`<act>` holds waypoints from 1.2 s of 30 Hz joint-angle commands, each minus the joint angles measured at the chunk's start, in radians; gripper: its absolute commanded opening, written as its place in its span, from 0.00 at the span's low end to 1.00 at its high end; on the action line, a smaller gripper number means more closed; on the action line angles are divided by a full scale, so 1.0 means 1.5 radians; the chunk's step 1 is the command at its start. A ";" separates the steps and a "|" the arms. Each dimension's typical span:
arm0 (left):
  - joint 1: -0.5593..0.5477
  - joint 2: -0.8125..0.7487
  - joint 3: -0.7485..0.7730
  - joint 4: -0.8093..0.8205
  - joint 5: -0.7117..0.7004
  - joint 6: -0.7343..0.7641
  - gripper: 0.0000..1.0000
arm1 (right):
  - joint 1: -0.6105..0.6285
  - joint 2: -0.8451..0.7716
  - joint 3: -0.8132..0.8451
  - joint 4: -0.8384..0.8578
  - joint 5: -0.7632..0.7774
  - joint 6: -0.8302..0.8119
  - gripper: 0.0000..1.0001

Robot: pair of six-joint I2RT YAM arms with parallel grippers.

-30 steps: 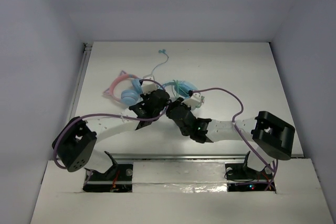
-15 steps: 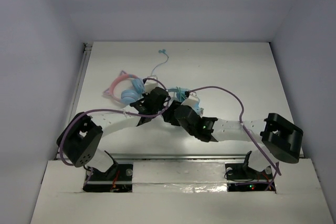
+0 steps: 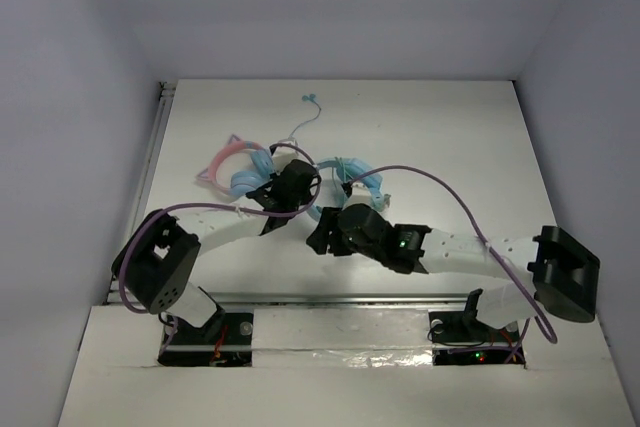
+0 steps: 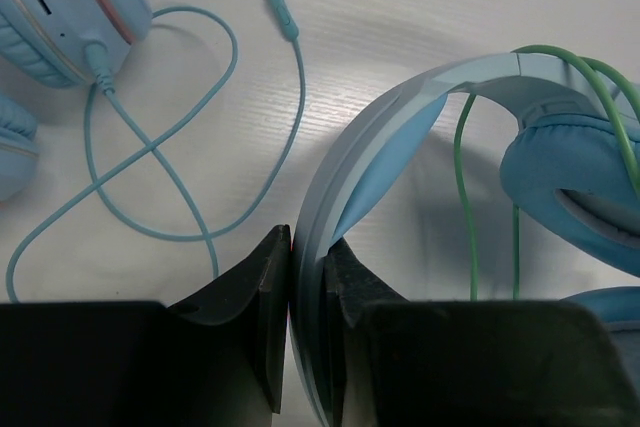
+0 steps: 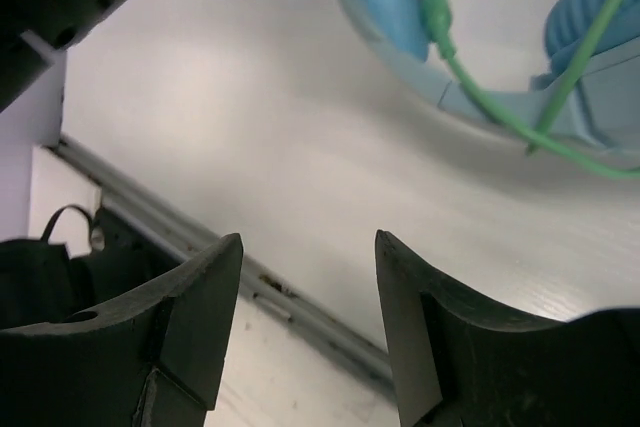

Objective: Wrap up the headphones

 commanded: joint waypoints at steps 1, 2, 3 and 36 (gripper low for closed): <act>0.002 -0.005 0.046 0.086 0.017 -0.030 0.00 | 0.003 -0.048 0.038 -0.028 -0.057 -0.033 0.61; 0.002 -0.004 0.046 0.087 0.018 -0.030 0.00 | 0.003 -0.057 0.041 -0.030 -0.064 -0.035 0.61; 0.002 -0.004 0.045 0.088 0.021 -0.030 0.00 | 0.003 -0.080 0.043 -0.030 -0.069 -0.038 0.60; -0.034 0.069 0.137 0.109 0.063 0.014 0.67 | 0.003 -0.604 0.002 -0.277 0.407 -0.144 1.00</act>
